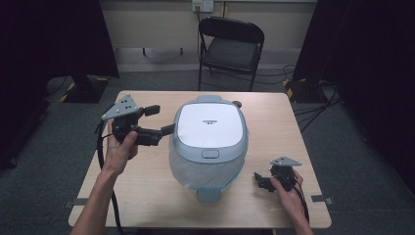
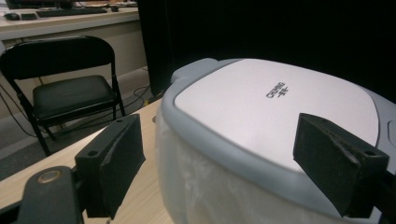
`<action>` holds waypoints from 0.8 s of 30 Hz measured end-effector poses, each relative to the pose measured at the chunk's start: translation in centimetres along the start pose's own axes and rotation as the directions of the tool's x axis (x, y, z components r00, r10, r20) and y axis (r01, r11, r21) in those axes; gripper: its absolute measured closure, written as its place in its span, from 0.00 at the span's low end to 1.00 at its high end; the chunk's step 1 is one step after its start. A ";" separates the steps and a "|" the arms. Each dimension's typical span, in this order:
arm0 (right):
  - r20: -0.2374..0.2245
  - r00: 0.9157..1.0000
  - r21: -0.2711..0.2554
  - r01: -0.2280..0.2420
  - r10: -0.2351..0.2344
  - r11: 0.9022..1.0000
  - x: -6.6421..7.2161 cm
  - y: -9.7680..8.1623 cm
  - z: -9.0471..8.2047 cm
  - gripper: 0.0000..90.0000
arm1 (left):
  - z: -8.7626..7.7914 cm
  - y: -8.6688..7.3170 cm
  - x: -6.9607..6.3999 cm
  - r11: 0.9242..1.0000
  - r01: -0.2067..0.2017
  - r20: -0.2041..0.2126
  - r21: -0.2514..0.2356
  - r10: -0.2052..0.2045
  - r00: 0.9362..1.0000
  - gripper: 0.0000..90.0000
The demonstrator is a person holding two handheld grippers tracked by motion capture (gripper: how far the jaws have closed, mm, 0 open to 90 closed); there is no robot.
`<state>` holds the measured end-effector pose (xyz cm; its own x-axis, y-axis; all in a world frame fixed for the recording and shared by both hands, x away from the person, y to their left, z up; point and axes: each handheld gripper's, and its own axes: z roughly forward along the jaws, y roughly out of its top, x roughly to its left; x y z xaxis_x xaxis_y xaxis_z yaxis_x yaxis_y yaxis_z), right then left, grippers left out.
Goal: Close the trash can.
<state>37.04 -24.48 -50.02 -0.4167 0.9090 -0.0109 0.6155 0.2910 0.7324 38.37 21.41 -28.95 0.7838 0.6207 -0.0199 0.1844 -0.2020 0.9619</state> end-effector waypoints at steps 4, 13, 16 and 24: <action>0.000 1.000 0.000 0.000 0.000 1.000 0.0 0.0 0.0 0.14 | -0.9 -1.2 1.3 0.999 0.036 -0.045 0.013 -0.036 0.998 0.18; 0.000 1.000 0.000 0.001 -0.001 1.000 0.0 0.0 0.0 0.14 | -2.5 -3.6 3.2 0.996 0.080 -0.113 0.043 -0.075 0.991 0.18; 0.000 1.000 0.000 0.000 0.000 1.000 0.0 0.0 0.0 0.14 | -2.9 -4.9 3.8 0.992 0.107 -0.134 0.064 -0.097 0.986 0.19; 0.000 1.000 0.000 0.000 0.000 1.000 0.0 0.0 0.0 0.14 | -4.3 -8.4 5.0 0.979 0.161 -0.197 0.128 -0.134 0.971 0.19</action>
<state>37.04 -24.48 -50.02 -0.4166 0.9090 -0.0112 0.6154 0.2911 0.7325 38.20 29.49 -35.94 0.6198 0.7791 -0.0941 0.3821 -0.1948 0.9034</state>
